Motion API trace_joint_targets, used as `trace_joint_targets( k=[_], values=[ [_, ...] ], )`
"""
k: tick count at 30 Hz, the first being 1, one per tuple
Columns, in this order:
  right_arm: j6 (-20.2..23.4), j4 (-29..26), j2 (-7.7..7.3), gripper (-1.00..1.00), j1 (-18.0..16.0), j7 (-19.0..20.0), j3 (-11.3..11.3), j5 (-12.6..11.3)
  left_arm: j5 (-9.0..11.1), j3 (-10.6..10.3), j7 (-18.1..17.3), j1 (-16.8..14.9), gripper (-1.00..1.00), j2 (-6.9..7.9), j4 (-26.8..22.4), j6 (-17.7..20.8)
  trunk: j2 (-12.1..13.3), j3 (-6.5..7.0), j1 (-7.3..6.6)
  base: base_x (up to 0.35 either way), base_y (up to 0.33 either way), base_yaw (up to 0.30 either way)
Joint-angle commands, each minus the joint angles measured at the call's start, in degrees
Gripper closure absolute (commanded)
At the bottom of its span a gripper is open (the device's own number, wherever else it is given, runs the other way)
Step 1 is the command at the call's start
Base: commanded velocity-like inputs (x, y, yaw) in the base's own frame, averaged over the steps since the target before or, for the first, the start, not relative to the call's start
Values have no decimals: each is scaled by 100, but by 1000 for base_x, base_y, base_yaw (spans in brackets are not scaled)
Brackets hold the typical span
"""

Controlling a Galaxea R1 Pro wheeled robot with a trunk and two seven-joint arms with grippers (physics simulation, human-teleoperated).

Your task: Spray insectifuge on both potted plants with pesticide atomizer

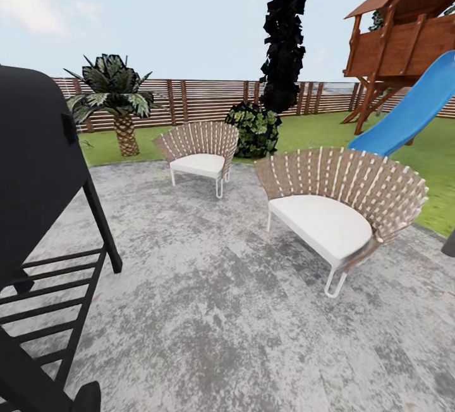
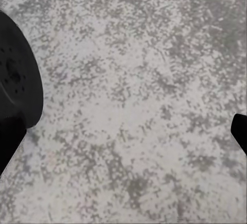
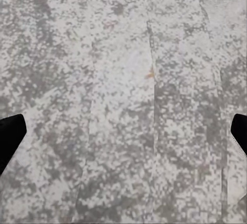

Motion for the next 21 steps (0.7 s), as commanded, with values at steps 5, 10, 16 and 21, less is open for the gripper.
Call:
trace_joint_targets(
  k=[5, 10, 16, 21],
  values=[
    [-19, 7, 2, -100, -4, 4, -15, 10, 4, 10, 2, -3, -100, -3, 5, -19, -2, -5, 3, 340, 0, 0],
    [-20, 8, 6, -100, -4, 4, -15, 10, 6, 11, 2, -3, -100, -3, 5, -19, -2, -5, 3, 340, 0, 0],
    [-19, 8, 6, -100, -4, 4, -15, 10, 6, 11, 2, -3, -100, -1, 5, -19, -2, -5, 3, 339, 0, 0],
    [-22, 8, 8, -100, -4, 4, -15, 10, 5, 9, 2, -3, -100, -2, 5, -19, -2, -5, 3, 339, 0, 0]
  ],
)
